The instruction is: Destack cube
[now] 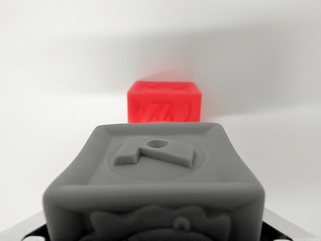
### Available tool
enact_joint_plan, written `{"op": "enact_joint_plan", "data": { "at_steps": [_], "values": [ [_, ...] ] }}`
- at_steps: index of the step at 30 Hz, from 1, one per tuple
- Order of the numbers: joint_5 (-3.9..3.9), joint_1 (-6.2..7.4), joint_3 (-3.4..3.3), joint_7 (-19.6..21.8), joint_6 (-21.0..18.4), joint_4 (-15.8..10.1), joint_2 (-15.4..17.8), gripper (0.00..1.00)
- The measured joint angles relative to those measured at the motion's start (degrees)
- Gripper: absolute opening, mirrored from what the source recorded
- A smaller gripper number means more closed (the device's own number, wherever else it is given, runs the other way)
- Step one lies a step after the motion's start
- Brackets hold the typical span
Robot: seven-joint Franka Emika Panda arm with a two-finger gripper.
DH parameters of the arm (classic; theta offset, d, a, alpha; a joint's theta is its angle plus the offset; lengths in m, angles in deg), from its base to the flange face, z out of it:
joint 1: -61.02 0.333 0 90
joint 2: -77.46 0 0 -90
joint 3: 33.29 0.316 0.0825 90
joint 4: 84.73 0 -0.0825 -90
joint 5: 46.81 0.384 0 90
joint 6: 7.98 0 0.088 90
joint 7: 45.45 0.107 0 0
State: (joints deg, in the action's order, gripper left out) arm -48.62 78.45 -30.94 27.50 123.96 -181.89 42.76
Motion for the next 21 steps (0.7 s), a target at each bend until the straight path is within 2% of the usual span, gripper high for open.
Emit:
{"op": "enact_joint_plan", "data": {
  "at_steps": [12,21],
  "values": [
    [0.03,-0.03,0.05,-0.2,-3.2,0.3,3.1,0.0],
    [0.05,-1.33,0.02,-2.3,-2.7,-1.3,3.6,0.0]
  ]
}}
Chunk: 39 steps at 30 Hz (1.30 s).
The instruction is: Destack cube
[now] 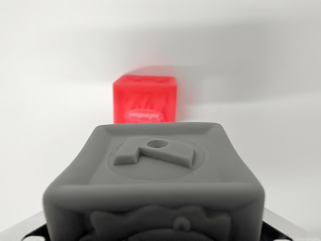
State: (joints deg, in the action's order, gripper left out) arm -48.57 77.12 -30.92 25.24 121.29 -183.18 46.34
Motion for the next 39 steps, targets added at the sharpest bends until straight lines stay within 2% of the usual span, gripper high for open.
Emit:
{"op": "enact_joint_plan", "data": {
  "at_steps": [39],
  "values": [
    [0.02,-5.94,0.0,-10.2,3.9,-7.0,3.2,0.0]
  ]
}}
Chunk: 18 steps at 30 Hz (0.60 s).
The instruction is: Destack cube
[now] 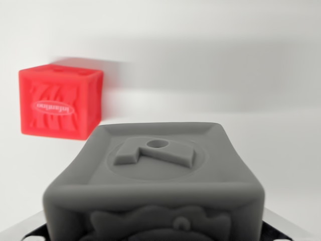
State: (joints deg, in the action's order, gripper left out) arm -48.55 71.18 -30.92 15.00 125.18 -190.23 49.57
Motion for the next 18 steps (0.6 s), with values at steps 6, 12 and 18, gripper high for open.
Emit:
{"op": "enact_joint_plan", "data": {
  "at_steps": [6,12,18],
  "values": [
    [0.0,-1.03,0.0,-1.8,0.6,-1.1,0.5,0.0],
    [0.01,-2.0,0.0,-3.4,1.0,-1.9,0.8,0.0],
    [0.01,-2.95,-0.01,-5.0,1.5,-2.7,1.1,0.0]
  ]
}}
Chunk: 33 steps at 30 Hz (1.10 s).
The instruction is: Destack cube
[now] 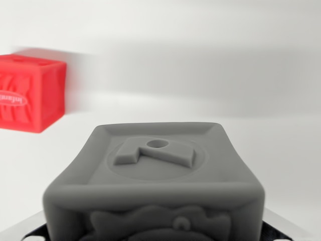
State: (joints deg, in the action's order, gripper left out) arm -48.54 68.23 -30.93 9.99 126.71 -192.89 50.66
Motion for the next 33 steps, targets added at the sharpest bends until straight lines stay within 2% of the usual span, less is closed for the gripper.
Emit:
{"op": "enact_joint_plan", "data": {
  "at_steps": [33],
  "values": [
    [0.01,-5.75,-0.03,-9.7,2.4,-3.4,1.1,0.0]
  ]
}}
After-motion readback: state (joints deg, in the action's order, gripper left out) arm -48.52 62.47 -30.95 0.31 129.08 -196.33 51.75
